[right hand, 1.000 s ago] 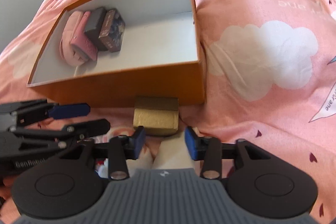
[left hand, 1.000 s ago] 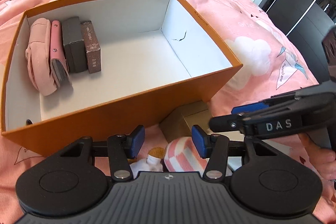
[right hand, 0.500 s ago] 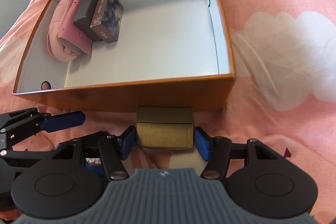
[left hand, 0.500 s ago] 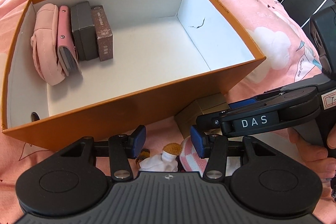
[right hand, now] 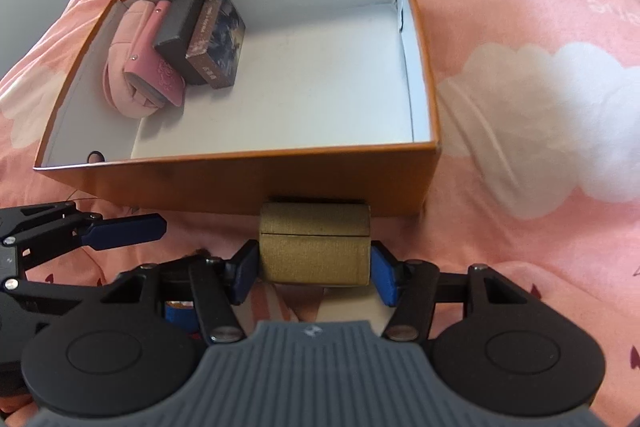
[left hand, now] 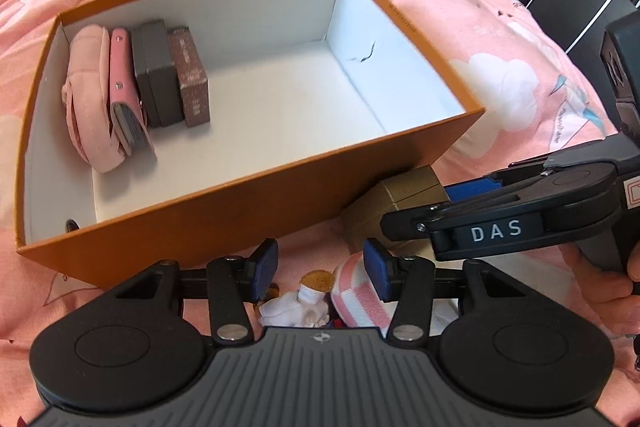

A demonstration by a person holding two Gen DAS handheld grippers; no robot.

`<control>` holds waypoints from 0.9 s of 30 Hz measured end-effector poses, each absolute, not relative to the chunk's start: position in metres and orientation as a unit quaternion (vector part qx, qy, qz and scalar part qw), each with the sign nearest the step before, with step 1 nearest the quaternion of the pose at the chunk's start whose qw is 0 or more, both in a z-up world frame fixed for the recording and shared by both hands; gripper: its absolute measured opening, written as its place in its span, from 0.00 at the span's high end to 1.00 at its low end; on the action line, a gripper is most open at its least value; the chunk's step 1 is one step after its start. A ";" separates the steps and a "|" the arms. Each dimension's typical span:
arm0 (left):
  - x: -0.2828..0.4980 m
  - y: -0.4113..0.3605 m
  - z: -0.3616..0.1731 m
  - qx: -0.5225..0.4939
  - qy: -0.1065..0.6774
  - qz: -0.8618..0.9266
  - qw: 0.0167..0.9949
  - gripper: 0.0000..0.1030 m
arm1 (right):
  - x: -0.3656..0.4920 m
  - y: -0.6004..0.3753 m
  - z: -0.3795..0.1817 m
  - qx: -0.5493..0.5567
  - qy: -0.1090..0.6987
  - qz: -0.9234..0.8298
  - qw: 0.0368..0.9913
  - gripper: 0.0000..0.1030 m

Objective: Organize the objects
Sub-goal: 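Grasp the tan cardboard box with the right gripper and lift it, then grasp the white cylindrical case with left gripper while right holds tan box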

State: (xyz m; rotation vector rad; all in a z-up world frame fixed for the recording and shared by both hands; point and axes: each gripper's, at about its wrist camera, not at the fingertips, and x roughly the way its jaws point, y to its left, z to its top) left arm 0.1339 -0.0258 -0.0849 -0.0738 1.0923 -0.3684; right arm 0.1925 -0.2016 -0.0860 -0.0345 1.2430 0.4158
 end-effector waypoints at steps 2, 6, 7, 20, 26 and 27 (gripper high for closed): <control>0.132 -0.025 -0.080 -0.038 0.511 -0.182 0.839 0.44 | 0.189 -0.205 -0.079 -0.015 0.571 0.192 0.798 0.42; 0.128 -0.030 -0.072 -0.054 0.508 -0.208 0.834 0.44 | 0.179 -0.215 -0.061 -0.016 0.557 0.187 0.809 0.42; 0.127 -0.032 -0.070 -0.058 0.508 -0.215 0.832 0.44 | 0.176 -0.219 -0.056 -0.016 0.552 0.185 0.813 0.42; 0.119 -0.067 -0.075 -0.105 0.548 -0.271 0.785 0.44 | 0.141 -0.275 -0.021 -0.004 0.515 0.129 0.847 0.42; 0.127 -0.076 -0.089 -0.140 0.586 -0.261 0.754 0.39 | 0.132 -0.286 -0.021 0.007 0.513 0.127 0.849 0.42; 0.128 -0.077 -0.091 -0.148 0.592 -0.261 0.748 0.39 | 0.131 -0.288 -0.022 0.007 0.513 0.127 0.849 0.42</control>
